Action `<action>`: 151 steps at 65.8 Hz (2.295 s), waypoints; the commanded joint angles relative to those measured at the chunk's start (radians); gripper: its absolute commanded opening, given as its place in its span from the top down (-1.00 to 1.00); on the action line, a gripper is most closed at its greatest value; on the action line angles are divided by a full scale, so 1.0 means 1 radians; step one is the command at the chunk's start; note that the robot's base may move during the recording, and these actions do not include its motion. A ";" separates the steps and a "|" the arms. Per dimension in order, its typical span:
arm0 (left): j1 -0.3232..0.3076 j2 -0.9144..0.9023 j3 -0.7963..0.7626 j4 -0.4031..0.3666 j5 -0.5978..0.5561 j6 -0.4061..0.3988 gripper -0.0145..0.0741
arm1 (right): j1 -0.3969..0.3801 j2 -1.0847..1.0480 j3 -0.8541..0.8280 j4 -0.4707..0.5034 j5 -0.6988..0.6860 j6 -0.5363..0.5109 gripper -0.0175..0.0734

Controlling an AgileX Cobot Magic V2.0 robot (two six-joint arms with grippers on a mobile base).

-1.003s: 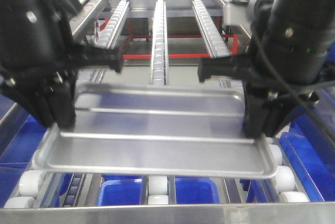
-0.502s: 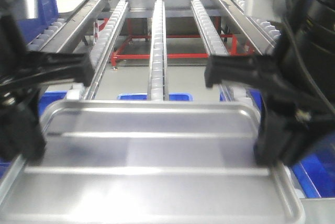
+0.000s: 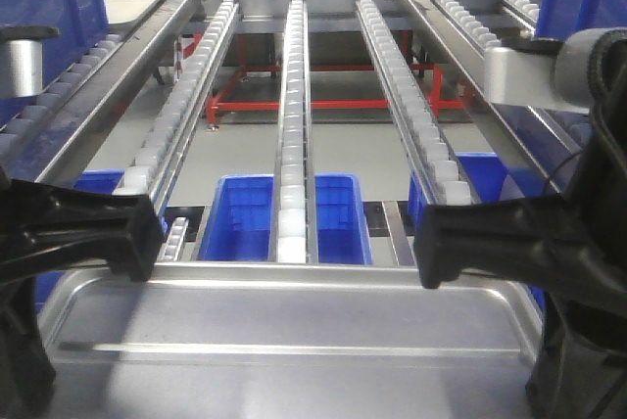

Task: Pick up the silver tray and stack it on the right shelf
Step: 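Lift the silver tray with both grippers and pull it toward the robot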

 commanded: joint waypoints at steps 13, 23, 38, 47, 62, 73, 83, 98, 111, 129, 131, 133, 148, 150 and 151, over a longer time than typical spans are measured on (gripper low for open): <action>-0.008 -0.027 -0.015 0.036 0.039 -0.001 0.90 | -0.004 -0.028 -0.017 -0.041 0.012 0.001 0.49; -0.008 -0.027 -0.015 0.044 0.039 0.004 0.90 | -0.004 -0.028 -0.017 -0.047 0.006 0.001 0.49; -0.008 -0.027 -0.015 0.054 0.039 0.034 0.90 | -0.004 -0.028 -0.017 -0.084 -0.047 -0.008 0.49; -0.008 -0.027 -0.015 0.054 0.037 0.034 0.90 | -0.004 -0.028 -0.017 -0.083 -0.062 -0.018 0.49; -0.008 -0.027 -0.015 0.054 0.033 0.034 0.90 | -0.004 -0.028 -0.017 -0.118 -0.070 -0.018 0.49; -0.008 -0.027 -0.015 0.054 0.033 0.034 0.90 | -0.004 -0.028 -0.017 -0.118 -0.070 -0.018 0.49; -0.008 -0.027 -0.015 0.045 0.035 0.034 0.90 | -0.004 -0.028 -0.017 -0.118 -0.051 -0.018 0.49; -0.008 -0.027 -0.015 0.045 0.035 0.034 0.90 | -0.004 -0.028 -0.017 -0.118 -0.028 -0.018 0.49; -0.008 -0.027 -0.015 0.045 0.035 0.034 0.90 | -0.004 -0.028 -0.017 -0.118 -0.028 -0.018 0.49; -0.008 -0.027 -0.015 0.045 0.035 0.034 0.90 | -0.004 -0.028 -0.017 -0.118 -0.028 -0.018 0.49; -0.008 -0.027 -0.015 0.045 0.035 0.034 0.90 | -0.004 -0.028 -0.017 -0.118 -0.028 -0.018 0.49; -0.008 -0.027 -0.015 0.045 0.035 0.034 0.90 | -0.004 -0.028 -0.017 -0.118 -0.028 -0.018 0.49; -0.008 -0.027 -0.015 0.045 0.035 0.034 0.90 | -0.004 -0.028 -0.017 -0.118 -0.028 -0.018 0.49; -0.008 -0.027 -0.015 0.045 0.035 0.034 0.90 | -0.004 -0.028 -0.017 -0.118 -0.028 -0.018 0.49; -0.008 -0.027 -0.015 0.045 0.035 0.034 0.90 | -0.004 -0.028 -0.017 -0.118 -0.028 -0.018 0.49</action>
